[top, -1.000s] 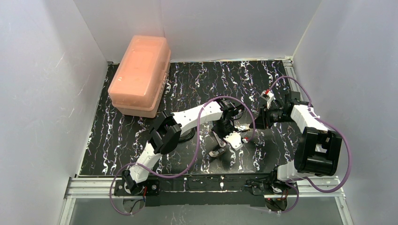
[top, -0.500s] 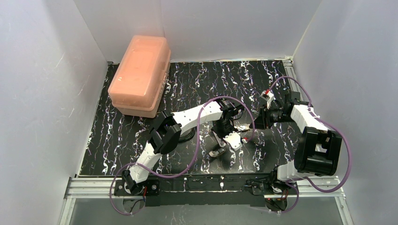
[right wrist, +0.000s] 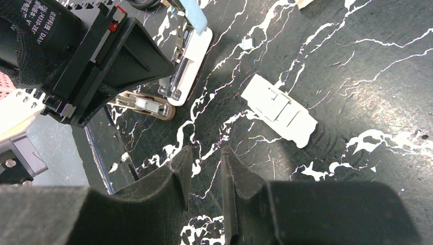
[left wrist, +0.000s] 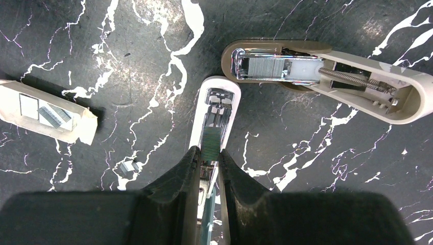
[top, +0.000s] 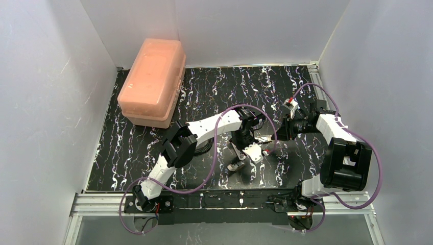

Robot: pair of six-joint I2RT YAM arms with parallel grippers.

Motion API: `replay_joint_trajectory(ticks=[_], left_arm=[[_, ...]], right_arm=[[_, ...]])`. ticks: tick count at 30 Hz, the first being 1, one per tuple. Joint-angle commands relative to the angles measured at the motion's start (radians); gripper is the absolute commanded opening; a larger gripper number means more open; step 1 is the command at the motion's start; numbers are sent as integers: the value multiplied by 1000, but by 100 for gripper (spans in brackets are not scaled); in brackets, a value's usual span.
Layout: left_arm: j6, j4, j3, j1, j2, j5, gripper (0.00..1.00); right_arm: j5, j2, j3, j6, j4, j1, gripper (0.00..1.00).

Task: Load the staples into the stapler
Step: Install the staple into the stapler.

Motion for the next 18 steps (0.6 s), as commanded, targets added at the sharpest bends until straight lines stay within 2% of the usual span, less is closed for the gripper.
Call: replay_joint_trajectory(ticks=[1, 18], left_arm=[[19, -39, -4, 11, -80, 12, 0], [34, -39, -30, 11, -92, 31, 0]], right_arm=[[-22, 3, 38, -18, -23, -5, 35], [-22, 3, 37, -19, -23, -4, 35]])
